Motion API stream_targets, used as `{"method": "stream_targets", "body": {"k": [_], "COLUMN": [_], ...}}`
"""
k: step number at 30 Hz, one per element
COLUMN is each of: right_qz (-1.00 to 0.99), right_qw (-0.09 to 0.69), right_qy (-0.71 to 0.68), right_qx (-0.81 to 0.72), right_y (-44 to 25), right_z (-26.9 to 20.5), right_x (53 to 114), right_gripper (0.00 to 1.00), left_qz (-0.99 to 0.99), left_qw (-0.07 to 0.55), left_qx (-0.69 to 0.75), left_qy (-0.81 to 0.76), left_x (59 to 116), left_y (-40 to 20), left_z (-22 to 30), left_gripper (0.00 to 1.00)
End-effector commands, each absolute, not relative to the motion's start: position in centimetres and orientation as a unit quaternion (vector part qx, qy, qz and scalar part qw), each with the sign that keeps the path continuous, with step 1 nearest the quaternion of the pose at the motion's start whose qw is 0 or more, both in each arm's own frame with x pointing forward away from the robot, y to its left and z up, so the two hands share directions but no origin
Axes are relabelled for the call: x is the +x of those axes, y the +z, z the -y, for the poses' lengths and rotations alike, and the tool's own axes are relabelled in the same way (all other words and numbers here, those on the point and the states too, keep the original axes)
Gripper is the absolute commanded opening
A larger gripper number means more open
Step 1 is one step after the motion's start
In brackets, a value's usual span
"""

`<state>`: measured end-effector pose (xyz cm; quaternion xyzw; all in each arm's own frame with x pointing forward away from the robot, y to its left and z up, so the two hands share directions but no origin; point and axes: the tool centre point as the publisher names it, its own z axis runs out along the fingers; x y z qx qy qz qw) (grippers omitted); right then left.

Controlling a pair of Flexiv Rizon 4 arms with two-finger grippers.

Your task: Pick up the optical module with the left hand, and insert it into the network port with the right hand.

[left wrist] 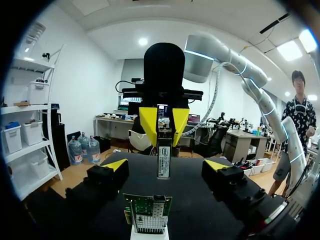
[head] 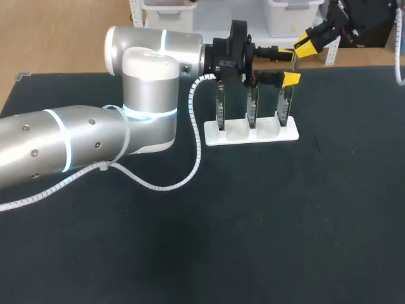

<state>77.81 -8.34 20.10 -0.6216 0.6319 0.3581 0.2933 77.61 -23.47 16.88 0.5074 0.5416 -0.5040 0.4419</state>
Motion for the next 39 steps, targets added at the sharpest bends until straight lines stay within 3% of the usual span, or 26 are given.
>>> {"method": "stream_targets", "body": {"k": [1, 18, 39], "right_qz": [-0.633, -0.634, -0.627], "right_qw": [0.296, 0.298, 0.295], "right_qy": [0.358, 0.363, 0.365], "right_qx": [-0.619, -0.614, -0.622], "right_y": [20.0, 19.9, 20.2], "right_z": [8.5, 8.9, 8.9], "right_x": [77.6, 77.4, 76.8], "right_gripper": [0.00, 0.00, 0.00], "left_qz": [-0.542, -0.605, -0.669], "left_qw": [0.440, 0.377, 0.293], "left_qx": [0.511, 0.569, 0.559], "left_qy": [-0.502, -0.409, -0.391], "left_x": [77.8, 76.4, 75.8], "left_y": [17.2, 20.6, 18.9], "left_z": [23.6, 20.9, 20.9], "left_gripper": [1.00, 1.00, 1.00]}}
